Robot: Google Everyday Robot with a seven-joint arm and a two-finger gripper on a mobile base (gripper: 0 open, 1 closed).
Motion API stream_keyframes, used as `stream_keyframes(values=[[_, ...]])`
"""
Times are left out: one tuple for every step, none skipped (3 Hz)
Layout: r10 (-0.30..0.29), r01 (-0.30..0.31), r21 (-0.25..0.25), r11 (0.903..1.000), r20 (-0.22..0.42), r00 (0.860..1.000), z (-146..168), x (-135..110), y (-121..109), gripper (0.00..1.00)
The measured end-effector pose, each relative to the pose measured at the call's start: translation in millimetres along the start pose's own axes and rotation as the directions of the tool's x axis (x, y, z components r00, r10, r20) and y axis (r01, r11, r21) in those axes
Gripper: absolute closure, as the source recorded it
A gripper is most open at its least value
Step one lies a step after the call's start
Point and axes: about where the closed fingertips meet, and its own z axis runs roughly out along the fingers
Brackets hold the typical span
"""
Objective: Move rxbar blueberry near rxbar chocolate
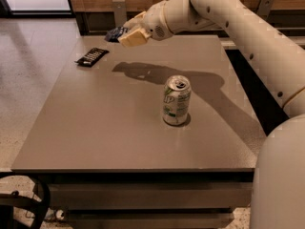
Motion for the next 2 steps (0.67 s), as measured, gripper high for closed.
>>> stream_keyframes(values=[[0.031, -0.03, 0.011, 0.9995, -0.049, 0.998, 9.2, 16.1, -7.7, 1.0], [0.053, -0.052, 0.007, 0.9986, -0.102, 0.993, 37.3, 29.2, -16.5, 1.0]])
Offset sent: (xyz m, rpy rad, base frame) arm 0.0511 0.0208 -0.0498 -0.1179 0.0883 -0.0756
